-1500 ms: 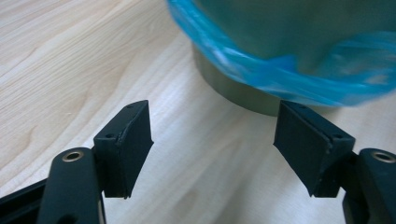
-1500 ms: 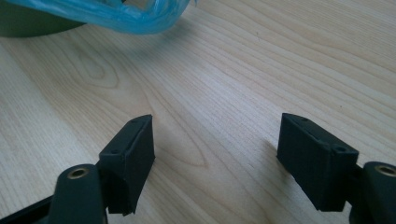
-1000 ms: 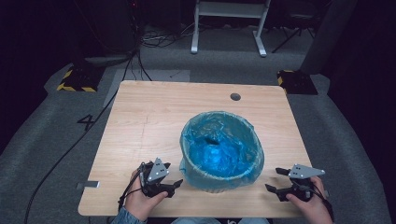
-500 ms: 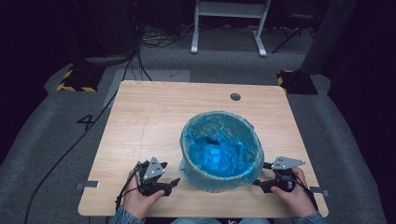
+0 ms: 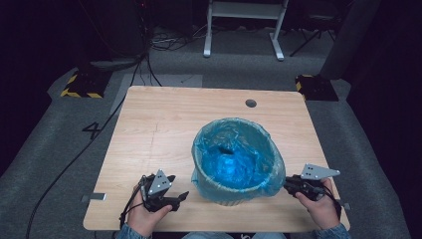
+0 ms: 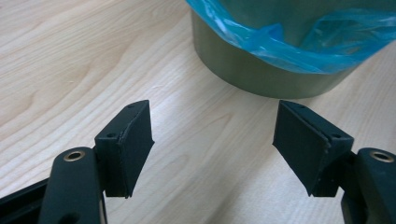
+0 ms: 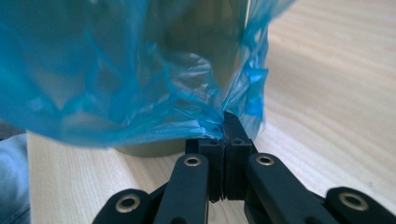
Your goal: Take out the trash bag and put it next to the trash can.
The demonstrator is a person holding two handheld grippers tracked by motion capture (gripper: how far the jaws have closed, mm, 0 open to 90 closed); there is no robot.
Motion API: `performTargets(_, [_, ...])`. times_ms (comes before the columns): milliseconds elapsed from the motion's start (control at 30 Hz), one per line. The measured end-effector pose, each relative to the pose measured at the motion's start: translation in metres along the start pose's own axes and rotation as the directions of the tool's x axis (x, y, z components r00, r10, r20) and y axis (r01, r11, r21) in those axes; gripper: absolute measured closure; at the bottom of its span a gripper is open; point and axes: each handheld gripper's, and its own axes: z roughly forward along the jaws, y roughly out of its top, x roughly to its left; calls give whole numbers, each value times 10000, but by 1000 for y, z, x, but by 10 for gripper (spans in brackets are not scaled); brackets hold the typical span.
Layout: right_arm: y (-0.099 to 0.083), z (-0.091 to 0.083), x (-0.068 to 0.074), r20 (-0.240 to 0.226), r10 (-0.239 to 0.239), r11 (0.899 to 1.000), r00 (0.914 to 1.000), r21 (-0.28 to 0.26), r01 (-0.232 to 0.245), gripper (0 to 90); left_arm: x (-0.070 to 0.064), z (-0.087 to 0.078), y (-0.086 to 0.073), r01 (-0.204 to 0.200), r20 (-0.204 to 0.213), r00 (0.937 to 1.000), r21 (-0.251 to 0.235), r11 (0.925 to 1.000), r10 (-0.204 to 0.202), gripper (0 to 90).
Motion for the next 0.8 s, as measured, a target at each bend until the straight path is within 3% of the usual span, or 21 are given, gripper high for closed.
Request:
performTargets(167, [16,-15,10,165,-355,9986,9992,-379,361,891,-9,8,0,-238,514,9984,146,9996,230,271])
performTargets(433, [44,-42,25,240,-627,9929,9977,-1002,648,891,-11,6,4,-239,662,9975,-121,9996,246,272])
performTargets(667, [60,-53,30,442,-669,9897,9968,-1237,719,891,-12,11,8,-318,790,9963,-123,9994,327,273])
performTargets(800, [81,-60,38,570,-969,9819,9937,-1581,1048,891,-13,14,10,-394,910,9950,-134,9991,405,273])
